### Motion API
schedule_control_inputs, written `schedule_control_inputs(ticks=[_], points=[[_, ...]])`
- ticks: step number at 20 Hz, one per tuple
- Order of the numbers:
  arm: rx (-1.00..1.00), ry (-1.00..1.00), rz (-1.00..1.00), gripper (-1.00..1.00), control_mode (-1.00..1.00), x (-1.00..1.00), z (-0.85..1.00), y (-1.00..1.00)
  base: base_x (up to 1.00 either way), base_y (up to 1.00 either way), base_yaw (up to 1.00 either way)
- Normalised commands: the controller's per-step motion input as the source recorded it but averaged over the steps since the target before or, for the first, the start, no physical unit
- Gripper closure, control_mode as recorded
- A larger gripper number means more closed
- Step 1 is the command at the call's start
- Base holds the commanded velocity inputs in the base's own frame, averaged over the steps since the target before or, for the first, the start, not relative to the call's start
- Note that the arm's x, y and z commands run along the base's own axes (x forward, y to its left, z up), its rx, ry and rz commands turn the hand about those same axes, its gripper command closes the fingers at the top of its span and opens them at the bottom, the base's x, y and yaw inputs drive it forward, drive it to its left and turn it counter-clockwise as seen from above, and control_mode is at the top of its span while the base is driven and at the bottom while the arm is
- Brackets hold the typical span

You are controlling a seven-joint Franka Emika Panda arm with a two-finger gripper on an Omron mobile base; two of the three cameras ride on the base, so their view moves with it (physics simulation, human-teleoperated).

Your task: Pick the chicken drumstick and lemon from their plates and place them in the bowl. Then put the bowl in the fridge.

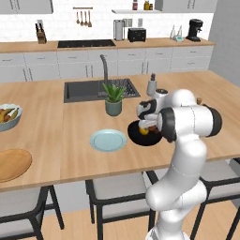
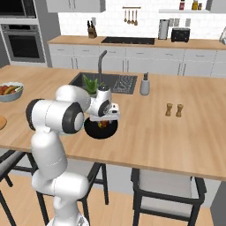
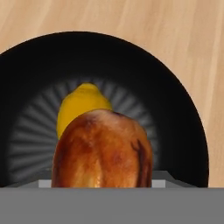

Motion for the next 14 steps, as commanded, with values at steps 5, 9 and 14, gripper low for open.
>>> schedule_control_inputs(ticks=[5,9,14], points=[[0.00,0.00,-0.01,1.00,-1.00,0.19,-0.31,0.00,0.00,0.00,0.00],[0.00,-0.01,0.00,-1.00,-1.00,-0.18,-0.09,0.02,0.00,0.00,0.00],[0.00,-0.10,0.00,-1.00,-1.00,-0.34,0.01,0.12,0.00,0.00,0.00]])
